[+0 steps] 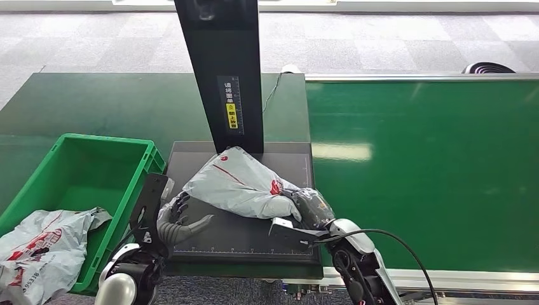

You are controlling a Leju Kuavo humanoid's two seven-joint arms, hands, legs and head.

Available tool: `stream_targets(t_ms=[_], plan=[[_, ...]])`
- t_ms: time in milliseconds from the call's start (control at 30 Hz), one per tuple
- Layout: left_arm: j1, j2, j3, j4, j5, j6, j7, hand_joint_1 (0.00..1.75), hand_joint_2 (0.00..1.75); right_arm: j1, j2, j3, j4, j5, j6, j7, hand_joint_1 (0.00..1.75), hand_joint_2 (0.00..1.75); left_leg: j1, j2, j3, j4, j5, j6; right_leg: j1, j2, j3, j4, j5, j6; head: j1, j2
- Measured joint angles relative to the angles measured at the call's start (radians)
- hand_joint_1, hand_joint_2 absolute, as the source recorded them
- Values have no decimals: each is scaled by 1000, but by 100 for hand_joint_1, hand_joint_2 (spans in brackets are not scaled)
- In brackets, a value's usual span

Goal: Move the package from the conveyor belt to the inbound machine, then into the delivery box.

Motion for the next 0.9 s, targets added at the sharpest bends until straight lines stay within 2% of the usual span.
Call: stream_targets(t_ms=[400, 567, 600, 633, 700, 733, 767, 900], plan=[[-3, 0, 0, 7, 0, 0, 0, 0, 175, 1, 0, 13, 0, -2, 5, 0, 175, 175, 0, 0, 0, 0, 0, 0, 0, 0, 0, 0, 0, 0, 0, 0], [-3, 0, 0, 11, 14, 0, 0, 0, 175, 1, -5, 22, 0, -68, 61, -40, 175, 175, 0, 0, 0, 0, 0, 0, 0, 0, 0, 0, 0, 0, 0, 0], [-3, 1, 0, 12, 18, 1, 0, 0, 175, 1, -7, 26, 0, -86, 73, -50, 163, 175, 0, 0, 0, 0, 0, 0, 0, 0, 0, 0, 0, 0, 0, 0], [-3, 1, 0, 13, 20, 2, 0, 0, 175, 2, -9, 30, 0, -99, 81, -57, 126, 175, 0, 0, 0, 0, 0, 0, 0, 0, 0, 0, 0, 0, 0, 0], [-3, 2, 1, 14, 21, 5, 0, 0, 175, 1, -13, 35, 0, -109, 82, -56, 39, 175, 0, 0, 0, 0, 0, 0, 0, 0, 0, 0, 0, 0, 0, 0], [-2, 2, 1, 14, 22, 8, 0, 0, 175, 0, -15, 37, 0, -114, 79, -54, 7, 175, 0, 0, 0, 0, 0, 0, 0, 0, 0, 0, 0, 0, 0, 0], [-2, 3, 2, 13, 26, 13, 0, 0, 175, -1, -16, 38, 0, -123, 75, -53, 0, 175, 0, 0, 0, 0, 0, 0, 0, 0, 0, 0, 0, 0, 0, 0], [1, -6, 20, -4, 91, 74, 0, 0, 175, -3, -17, 37, -7, -224, 91, -91, 0, 175, 0, 0, 0, 0, 0, 0, 0, 0, 0, 0, 0, 0, 0, 0]])
